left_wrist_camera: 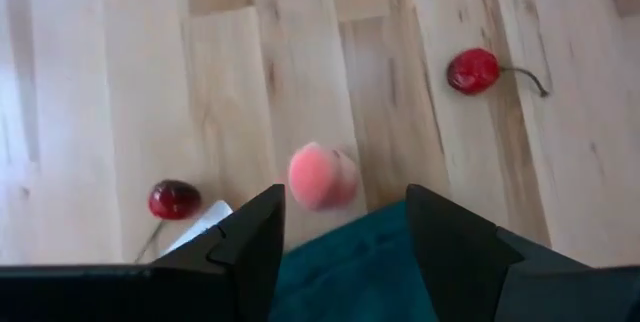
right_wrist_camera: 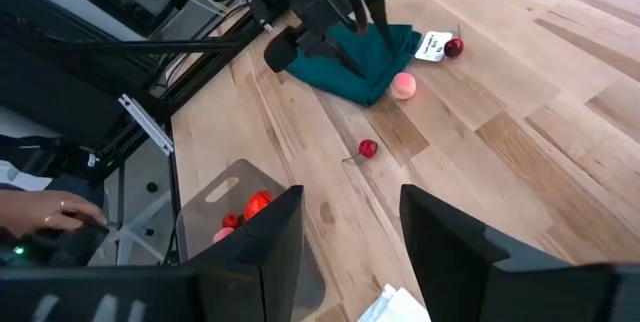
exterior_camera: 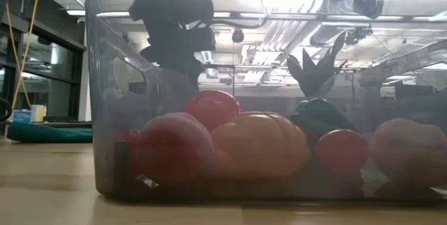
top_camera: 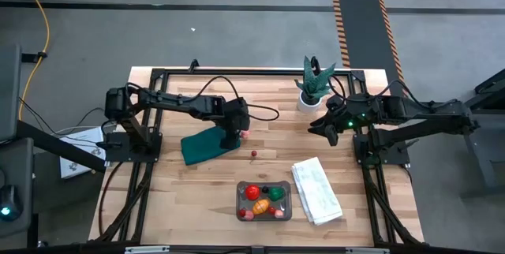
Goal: Pick and placing Produce into tupperware
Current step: Put the pink peach into the black bin
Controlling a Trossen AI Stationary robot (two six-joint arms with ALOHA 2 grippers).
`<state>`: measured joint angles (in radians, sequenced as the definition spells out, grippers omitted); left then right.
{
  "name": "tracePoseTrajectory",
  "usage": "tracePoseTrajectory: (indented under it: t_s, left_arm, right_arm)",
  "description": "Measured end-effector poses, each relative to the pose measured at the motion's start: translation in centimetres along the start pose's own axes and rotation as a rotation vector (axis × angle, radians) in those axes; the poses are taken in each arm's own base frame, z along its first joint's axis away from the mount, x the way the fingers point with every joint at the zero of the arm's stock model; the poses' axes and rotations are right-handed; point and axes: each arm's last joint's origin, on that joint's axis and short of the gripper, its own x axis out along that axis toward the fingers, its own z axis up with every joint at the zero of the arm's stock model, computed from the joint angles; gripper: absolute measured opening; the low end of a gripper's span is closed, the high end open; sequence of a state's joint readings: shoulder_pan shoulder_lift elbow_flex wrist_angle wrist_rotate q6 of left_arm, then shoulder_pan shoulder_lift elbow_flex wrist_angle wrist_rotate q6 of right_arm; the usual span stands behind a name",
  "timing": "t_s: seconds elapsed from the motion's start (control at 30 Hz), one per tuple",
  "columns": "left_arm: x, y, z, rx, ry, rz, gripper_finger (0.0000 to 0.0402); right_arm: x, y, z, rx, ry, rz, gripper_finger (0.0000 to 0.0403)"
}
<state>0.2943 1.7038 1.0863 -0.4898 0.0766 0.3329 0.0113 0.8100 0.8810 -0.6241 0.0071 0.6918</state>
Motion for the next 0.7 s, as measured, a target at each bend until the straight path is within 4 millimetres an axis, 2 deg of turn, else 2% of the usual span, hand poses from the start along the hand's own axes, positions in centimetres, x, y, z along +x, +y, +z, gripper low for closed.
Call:
tracePoseTrajectory:
  t_s: [0.33, 0.5, 0.7]
  left_arm:
    - [0.1, 0.1, 0.3, -0.023, -0.039, -0.011, 0.0263]
    - [1.1, 0.3, 0.3, -0.048, -0.029, -0.037, 0.0261]
    - [1.1, 1.2, 0.3, -0.075, -0.026, -0.014, 0.0249]
  right_arm:
    - [0.0, 0.0, 0.0, -0.012, -0.002, -0.001, 0.0156]
    - [0.0, 0.0, 0.1, -0.019, -0.015, -0.018, 0.0156]
    - [0.0, 0.0, 0.1, -0.019, -0.025, -0.02, 0.0156]
